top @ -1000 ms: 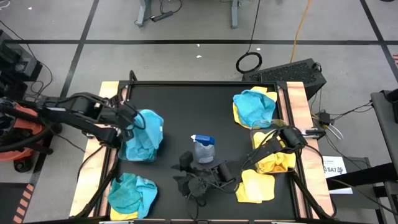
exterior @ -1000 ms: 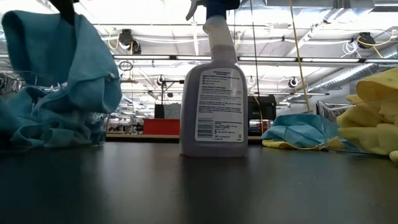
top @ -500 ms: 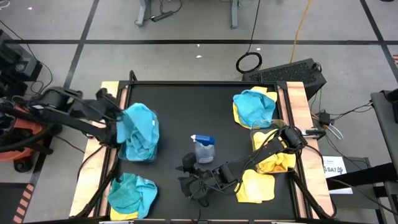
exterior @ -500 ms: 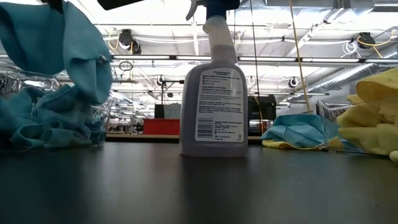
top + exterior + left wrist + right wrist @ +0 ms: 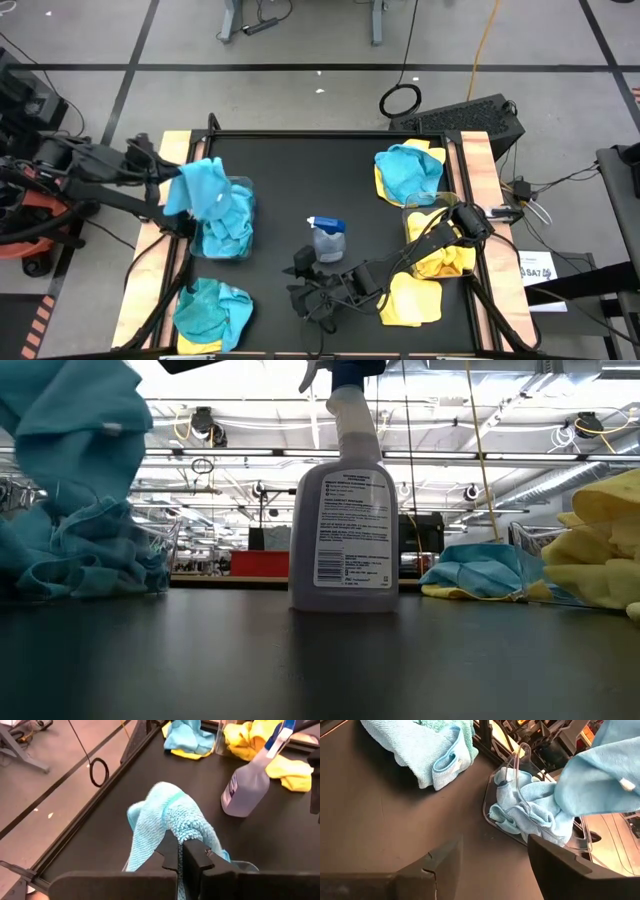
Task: Sort microfiber towel by color & place in baskets
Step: Put the blue microfiber cloth into the left transparent bin
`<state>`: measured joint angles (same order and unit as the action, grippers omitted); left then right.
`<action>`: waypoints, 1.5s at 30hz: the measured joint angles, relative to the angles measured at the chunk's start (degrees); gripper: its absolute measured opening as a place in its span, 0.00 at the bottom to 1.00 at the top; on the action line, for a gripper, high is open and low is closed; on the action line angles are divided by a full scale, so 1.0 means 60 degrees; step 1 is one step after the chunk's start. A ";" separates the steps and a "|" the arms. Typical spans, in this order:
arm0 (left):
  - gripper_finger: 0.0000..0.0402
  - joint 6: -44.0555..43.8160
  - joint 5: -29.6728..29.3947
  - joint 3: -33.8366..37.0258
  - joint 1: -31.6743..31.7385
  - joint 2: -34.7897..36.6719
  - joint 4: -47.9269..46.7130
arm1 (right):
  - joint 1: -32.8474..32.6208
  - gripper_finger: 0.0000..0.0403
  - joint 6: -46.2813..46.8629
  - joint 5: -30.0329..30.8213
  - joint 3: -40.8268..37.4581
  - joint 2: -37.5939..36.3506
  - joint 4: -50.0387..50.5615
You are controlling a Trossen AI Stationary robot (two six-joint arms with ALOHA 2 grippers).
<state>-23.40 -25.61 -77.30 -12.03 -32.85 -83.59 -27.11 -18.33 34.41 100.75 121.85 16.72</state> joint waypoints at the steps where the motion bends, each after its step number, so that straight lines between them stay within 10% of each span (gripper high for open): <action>1: 0.01 -0.0012 -0.0014 0.0005 0.0000 0.0038 0.0000 | 0.0000 0.53 -0.0008 0.0000 0.0000 0.0001 0.0021; 45: 0.07 -0.0794 0.3199 0.6633 0.0000 -0.4237 0.3677 | 0.0000 0.53 0.0448 -0.0033 0.0000 0.0009 0.0348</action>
<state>-28.16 -6.42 -37.50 -12.03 -58.27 -61.53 -27.11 -15.64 34.22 100.75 121.91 18.81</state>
